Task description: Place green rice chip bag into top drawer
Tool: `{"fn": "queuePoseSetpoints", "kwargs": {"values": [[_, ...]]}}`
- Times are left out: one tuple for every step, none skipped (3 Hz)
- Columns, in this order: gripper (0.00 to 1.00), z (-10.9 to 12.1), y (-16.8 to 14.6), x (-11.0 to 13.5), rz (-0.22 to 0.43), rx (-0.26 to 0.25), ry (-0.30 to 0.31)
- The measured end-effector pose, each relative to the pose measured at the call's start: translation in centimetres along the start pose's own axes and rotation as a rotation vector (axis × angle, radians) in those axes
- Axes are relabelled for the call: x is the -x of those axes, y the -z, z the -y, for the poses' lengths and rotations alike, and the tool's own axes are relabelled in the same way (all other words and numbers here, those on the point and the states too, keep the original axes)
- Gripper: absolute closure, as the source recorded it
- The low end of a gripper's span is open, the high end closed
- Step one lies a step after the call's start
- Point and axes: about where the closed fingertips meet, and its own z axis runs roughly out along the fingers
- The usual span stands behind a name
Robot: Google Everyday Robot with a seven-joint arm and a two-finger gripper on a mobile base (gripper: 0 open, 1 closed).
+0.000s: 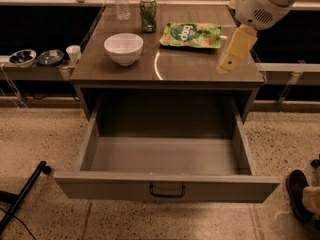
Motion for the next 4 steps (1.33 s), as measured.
{"fn": "queuePoseSetpoints", "kwargs": {"values": [[0.0,5.7,-3.8,0.6,0.101,-0.113,-0.045],[0.0,12.1,-8.4,0.9,0.164,-0.274,-0.072],[0.0,15.9,-12.0,-0.1,0.128,-0.356,-0.107],[0.19,18.1,-15.4,-1.3,0.123,-0.367,-0.14]]}}
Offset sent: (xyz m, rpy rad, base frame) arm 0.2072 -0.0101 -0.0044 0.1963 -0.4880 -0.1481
